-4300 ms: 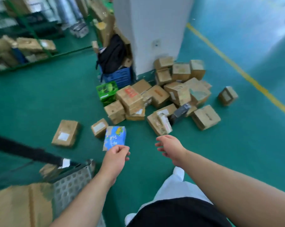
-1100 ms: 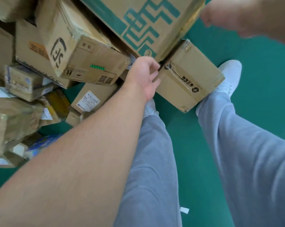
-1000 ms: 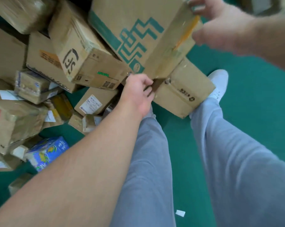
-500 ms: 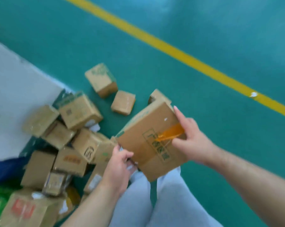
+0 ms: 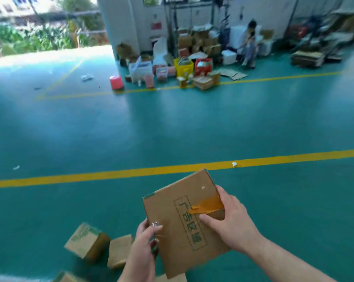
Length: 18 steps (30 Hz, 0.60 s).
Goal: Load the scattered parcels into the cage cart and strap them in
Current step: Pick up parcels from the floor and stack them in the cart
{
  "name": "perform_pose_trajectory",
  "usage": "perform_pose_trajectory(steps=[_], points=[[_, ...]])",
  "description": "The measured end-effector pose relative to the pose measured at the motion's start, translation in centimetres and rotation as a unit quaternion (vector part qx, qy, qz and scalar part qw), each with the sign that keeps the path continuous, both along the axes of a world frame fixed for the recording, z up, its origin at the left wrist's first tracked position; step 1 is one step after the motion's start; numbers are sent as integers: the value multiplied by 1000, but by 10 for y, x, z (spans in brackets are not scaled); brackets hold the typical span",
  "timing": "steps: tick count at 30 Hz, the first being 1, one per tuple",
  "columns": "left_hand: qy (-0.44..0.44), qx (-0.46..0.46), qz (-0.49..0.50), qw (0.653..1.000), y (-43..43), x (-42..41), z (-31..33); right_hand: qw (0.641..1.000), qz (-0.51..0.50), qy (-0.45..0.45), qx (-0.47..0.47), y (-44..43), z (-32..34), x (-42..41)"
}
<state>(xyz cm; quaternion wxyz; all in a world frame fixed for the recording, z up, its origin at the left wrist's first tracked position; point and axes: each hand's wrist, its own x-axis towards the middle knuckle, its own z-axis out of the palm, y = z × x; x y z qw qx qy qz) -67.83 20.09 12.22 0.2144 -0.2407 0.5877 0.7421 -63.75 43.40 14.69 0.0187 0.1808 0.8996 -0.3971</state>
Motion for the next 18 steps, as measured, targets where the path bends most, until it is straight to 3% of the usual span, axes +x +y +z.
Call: perform_pose_trajectory(steps=[4, 9, 18], points=[[18, -49, -25, 998, 77, 14, -1, 998, -55, 24, -12, 70, 6, 49], [9, -40, -57, 997, 163, 47, 7, 995, -93, 37, -1, 147, 18, 102], [38, -28, -261, 964, 261, 111, 23, 973, -228, 7, 30, 212, 33, 225]])
